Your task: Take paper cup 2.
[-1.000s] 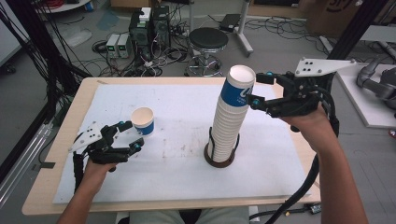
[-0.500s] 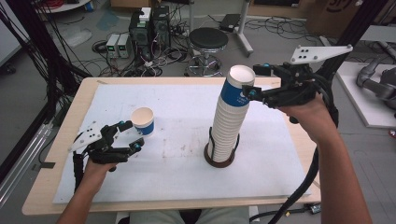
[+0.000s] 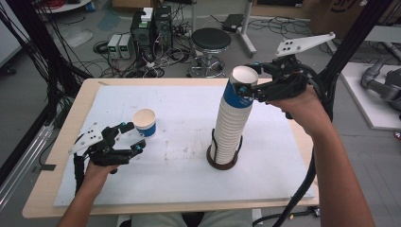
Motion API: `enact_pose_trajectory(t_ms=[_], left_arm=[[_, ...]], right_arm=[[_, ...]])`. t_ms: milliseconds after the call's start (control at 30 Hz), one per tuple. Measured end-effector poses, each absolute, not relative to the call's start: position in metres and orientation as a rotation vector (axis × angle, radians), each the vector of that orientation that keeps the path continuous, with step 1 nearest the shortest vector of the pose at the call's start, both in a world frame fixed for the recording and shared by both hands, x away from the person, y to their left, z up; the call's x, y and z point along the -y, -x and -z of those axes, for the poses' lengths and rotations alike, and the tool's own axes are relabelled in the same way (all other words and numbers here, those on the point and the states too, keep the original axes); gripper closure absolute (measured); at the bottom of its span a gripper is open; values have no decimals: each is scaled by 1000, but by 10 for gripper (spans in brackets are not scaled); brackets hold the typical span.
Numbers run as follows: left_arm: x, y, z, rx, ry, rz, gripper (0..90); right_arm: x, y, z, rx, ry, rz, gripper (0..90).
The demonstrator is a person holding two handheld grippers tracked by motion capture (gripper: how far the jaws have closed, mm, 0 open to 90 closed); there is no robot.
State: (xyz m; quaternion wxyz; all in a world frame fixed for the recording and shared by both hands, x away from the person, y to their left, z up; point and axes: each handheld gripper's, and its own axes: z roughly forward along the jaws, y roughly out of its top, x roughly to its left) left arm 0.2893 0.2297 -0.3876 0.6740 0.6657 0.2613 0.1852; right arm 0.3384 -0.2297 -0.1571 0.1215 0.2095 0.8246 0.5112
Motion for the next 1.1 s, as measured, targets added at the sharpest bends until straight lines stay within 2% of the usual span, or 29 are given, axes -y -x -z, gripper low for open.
enact_pose_trajectory(t_ms=[467, 1100], left_arm=[[-229, -289, 386, -584, -1493, -415, 180], [-226, -287, 383, -566, -1483, -398, 180]], right_arm=[[231, -337, 142, -2372, -616, -1534, 312], [253, -304, 109, -2154, -520, -1748, 315]])
